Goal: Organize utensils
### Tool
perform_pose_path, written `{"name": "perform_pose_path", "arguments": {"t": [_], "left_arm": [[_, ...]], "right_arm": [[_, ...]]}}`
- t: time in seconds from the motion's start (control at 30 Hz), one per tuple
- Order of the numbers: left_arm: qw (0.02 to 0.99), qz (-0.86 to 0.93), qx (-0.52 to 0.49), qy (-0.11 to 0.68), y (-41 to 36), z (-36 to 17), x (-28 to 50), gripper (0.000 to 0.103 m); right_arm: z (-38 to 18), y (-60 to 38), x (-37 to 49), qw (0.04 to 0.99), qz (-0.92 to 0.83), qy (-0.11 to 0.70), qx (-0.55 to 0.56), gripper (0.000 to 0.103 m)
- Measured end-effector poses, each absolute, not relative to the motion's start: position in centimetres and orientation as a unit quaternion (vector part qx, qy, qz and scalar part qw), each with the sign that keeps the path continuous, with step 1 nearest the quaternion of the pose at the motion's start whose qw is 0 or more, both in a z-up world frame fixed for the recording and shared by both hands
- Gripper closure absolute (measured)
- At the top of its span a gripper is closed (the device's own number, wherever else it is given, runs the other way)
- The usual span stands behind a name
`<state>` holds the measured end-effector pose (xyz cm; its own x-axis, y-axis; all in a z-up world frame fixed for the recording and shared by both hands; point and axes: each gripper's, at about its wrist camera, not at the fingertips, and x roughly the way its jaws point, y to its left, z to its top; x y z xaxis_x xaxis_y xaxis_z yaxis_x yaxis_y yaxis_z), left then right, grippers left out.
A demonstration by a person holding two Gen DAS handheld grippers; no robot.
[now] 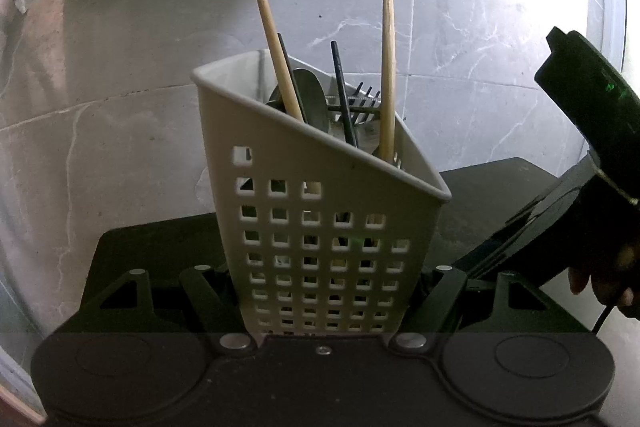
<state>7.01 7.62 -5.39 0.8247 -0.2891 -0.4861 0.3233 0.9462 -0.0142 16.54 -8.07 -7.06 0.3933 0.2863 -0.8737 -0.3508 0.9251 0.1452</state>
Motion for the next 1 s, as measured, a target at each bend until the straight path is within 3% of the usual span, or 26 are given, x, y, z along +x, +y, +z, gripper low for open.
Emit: {"name": "perform_pose_path", "arguments": {"t": [0.17,0.37,0.57,1.0], "left_arm": [[0.955,-0.158,0.032,0.249,7.6,-5.4,7.0,0.027],[0.955,-0.157,0.032,0.248,7.6,-5.4,6.9,0.027],[0.956,-0.157,0.031,0.248,7.6,-5.4,6.9,0.027],[0.955,-0.158,0.032,0.248,7.6,-5.4,6.9,0.027]], "right_arm": [[-7.2,-6.9,15.6,0.837,0.196,0.502,-0.097,0.051],[-6.6,-8.3,16.1,0.823,0.206,0.519,-0.105,0.086],[-6.2,-8.8,17.6,0.793,0.217,0.558,-0.114,0.089],[-6.8,-7.6,18.1,0.790,0.209,0.559,-0.138,0.091]]}}
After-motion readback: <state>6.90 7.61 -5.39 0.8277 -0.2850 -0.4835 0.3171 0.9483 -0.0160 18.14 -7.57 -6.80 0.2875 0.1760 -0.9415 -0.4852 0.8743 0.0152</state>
